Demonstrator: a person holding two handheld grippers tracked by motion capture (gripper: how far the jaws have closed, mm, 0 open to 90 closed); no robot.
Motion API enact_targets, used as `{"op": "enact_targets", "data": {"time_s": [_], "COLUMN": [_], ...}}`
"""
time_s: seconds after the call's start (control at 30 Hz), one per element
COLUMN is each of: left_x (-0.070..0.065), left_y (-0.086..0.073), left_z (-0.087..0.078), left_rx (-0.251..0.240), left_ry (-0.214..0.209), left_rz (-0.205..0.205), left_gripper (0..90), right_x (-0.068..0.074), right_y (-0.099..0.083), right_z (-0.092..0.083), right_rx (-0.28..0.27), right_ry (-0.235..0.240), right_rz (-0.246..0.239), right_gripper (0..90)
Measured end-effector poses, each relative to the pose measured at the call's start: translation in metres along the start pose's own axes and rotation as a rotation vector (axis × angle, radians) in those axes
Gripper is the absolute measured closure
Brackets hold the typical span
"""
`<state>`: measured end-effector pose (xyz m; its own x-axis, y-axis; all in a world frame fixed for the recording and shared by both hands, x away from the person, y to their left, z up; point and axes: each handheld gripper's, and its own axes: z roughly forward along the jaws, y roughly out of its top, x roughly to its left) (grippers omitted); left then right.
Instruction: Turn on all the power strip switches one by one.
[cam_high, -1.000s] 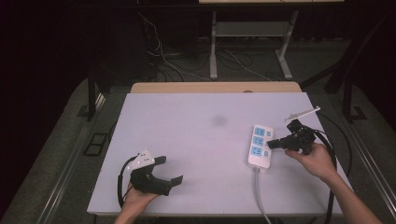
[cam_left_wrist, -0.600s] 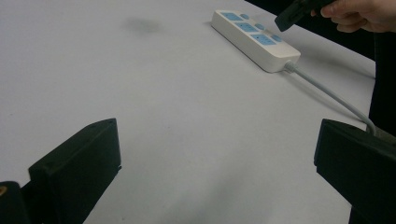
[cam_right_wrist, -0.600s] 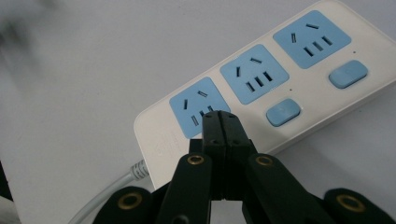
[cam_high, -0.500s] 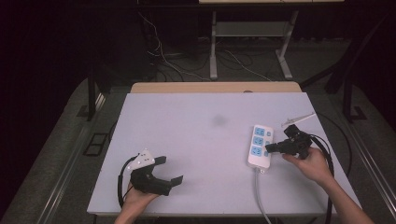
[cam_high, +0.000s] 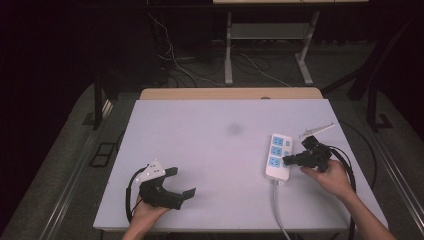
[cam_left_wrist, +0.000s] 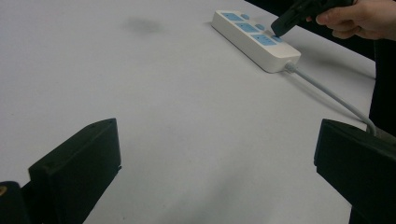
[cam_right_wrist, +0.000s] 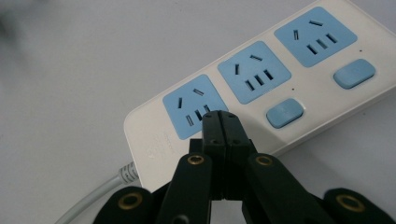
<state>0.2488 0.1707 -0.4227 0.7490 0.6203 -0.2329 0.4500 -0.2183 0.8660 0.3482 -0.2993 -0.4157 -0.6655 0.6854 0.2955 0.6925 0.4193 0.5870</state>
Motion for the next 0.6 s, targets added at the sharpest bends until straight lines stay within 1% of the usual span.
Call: {"op": "enact_targets", "data": {"time_s": [0.23, 0.37, 0.5, 0.6], "left_x": [-0.0005, -0.0009, -0.0007, -0.0001], "left_y": [0.0003, 0.0001, 0.0001, 0.0003], "left_z": [0.0001, 0.0003, 0.0011, 0.0020], "left_rx": [-0.002, -0.002, -0.006, -0.007], "left_ry": [-0.002, -0.003, -0.003, -0.004], "left_rz": [0.003, 0.003, 0.006, 0.002], "left_gripper": [0.0, 0.0, 0.0, 0.0], "right_x": [0.0021, -0.0003, 0.0012, 0.0004], "right_y": [0.0001, -0.0007, -0.0012, -0.0010], "right_z": [0.0017, 0.0021, 0.0031, 0.0033], "right_rx": [0.014, 0.012, 0.007, 0.011], "right_ry": [-0.014, -0.003, -0.013, -0.005], "right_rz": [-0.031, -0.035, -0.048, -0.039], "right_gripper": [90.0, 90.0, 90.0, 90.0]}}
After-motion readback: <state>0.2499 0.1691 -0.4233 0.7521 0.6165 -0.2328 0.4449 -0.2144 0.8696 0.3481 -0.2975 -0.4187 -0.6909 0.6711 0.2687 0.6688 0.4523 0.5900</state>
